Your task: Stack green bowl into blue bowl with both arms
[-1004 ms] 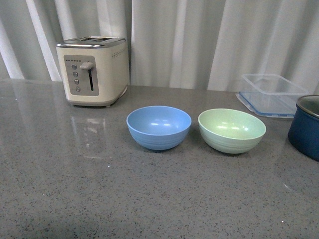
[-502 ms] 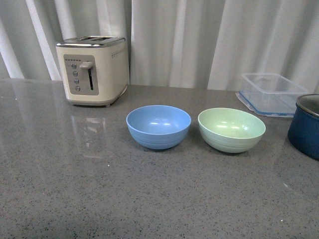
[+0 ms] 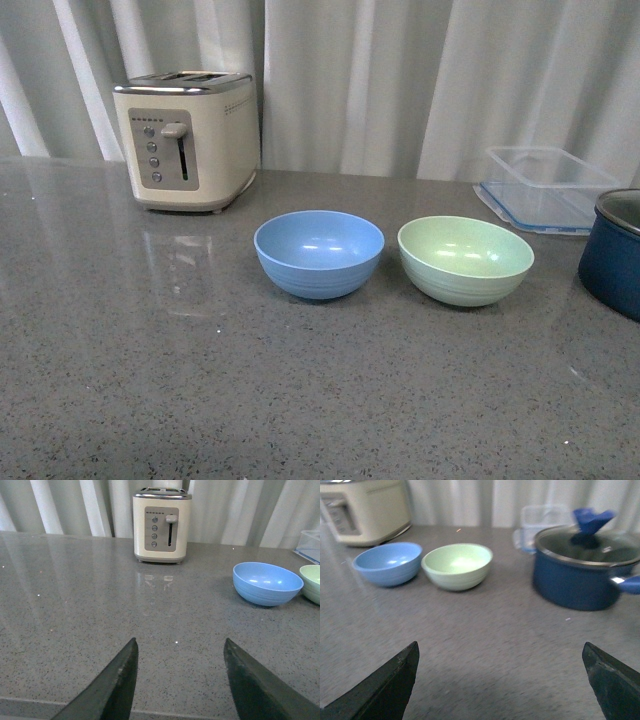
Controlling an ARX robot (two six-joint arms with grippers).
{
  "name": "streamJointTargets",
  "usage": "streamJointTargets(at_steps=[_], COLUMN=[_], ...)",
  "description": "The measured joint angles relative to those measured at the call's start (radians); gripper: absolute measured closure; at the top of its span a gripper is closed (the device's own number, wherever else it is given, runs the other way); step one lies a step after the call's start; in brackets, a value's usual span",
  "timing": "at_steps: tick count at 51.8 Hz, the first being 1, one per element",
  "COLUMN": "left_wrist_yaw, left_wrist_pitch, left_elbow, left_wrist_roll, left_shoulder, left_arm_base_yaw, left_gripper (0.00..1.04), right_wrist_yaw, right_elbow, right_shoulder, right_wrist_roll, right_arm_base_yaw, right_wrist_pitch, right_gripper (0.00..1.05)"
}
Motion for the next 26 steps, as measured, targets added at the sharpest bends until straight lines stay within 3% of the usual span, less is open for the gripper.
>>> streamJointTargets(at_steps=[3, 8, 13, 20, 26], left_wrist_yaw=[0.000, 0.000, 0.000, 0.000, 0.000], left_wrist_pitch=[0.000, -0.001, -0.001, -0.001, -0.001], left_elbow=[0.000, 0.000, 0.000, 0.000, 0.000], left_wrist_roll=[0.000, 0.000, 0.001, 0.002, 0.002], left_shoulder=[0.000, 0.000, -0.001, -0.001, -0.001], left_arm_base_yaw=[0.000, 0.000, 0.000, 0.000, 0.000], left_gripper=[0.41, 0.19, 0.05, 0.07, 0.07], right_wrist_yaw=[-0.095, -0.084, -0.076, -0.055, -0.022], right_elbow=[0.060, 0.199, 0.353, 0.587, 0.742], right_shoulder=[0.108, 0.282, 0.486, 0.818, 1.044], right_wrist_roll=[0.045, 0.093, 0.147, 0.211, 0.258], right_arm_base_yaw=[-0.002, 0.055, 0.126, 0.211, 0.230], right_wrist_pitch=[0.022, 0.055, 0.048, -0.001, -0.028], right_gripper=[0.10, 0.10, 0.10, 0.10, 0.10])
